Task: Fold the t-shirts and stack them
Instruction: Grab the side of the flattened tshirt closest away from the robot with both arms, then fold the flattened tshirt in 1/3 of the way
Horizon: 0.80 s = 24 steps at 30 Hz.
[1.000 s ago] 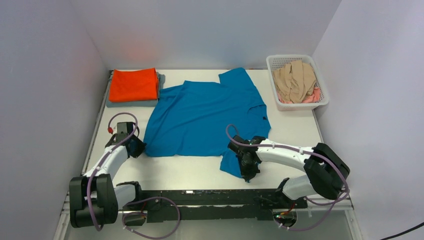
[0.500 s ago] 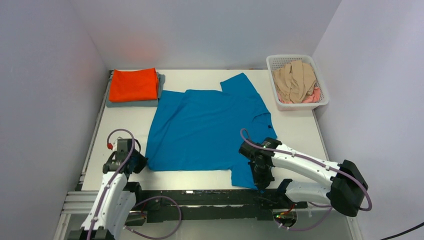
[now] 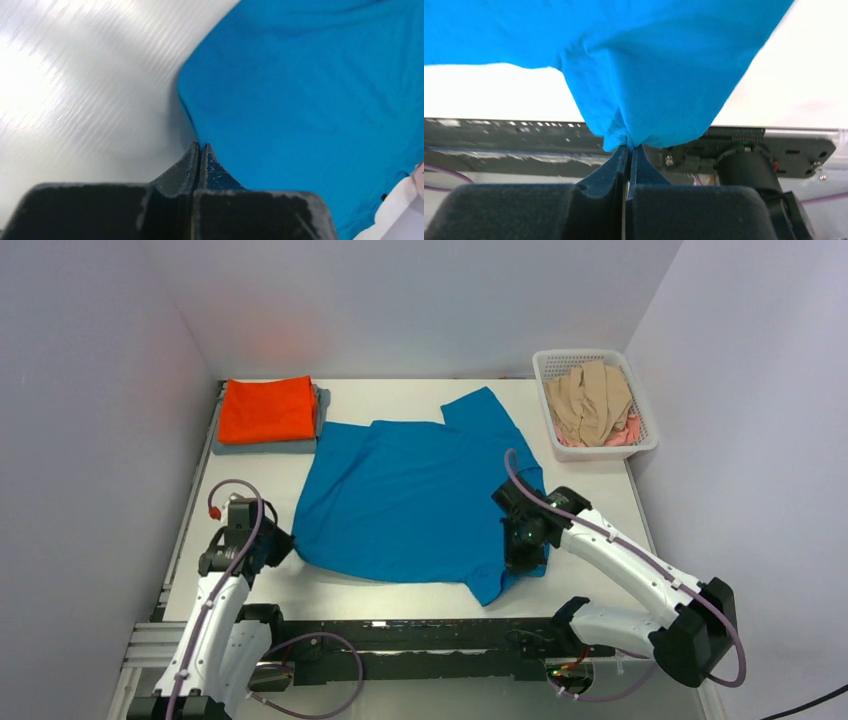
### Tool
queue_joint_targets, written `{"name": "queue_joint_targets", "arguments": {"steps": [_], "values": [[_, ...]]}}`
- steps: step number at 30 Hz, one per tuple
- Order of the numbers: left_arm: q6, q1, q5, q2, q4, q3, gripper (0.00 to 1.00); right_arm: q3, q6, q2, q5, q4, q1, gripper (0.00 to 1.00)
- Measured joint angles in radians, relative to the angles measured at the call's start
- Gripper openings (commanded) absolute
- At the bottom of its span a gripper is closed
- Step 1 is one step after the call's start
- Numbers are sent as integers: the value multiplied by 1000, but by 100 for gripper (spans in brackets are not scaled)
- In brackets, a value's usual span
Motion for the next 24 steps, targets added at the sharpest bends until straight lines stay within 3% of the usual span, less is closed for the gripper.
{"name": "queue_joint_targets", "arguments": {"steps": [11,24], "values": [[-1,0,7,263,170,134,0,177,-138,131,90,180,-211,0],[2,0,-1,535,322,272,0,312,-203,330,139,314,-345,0]]}}
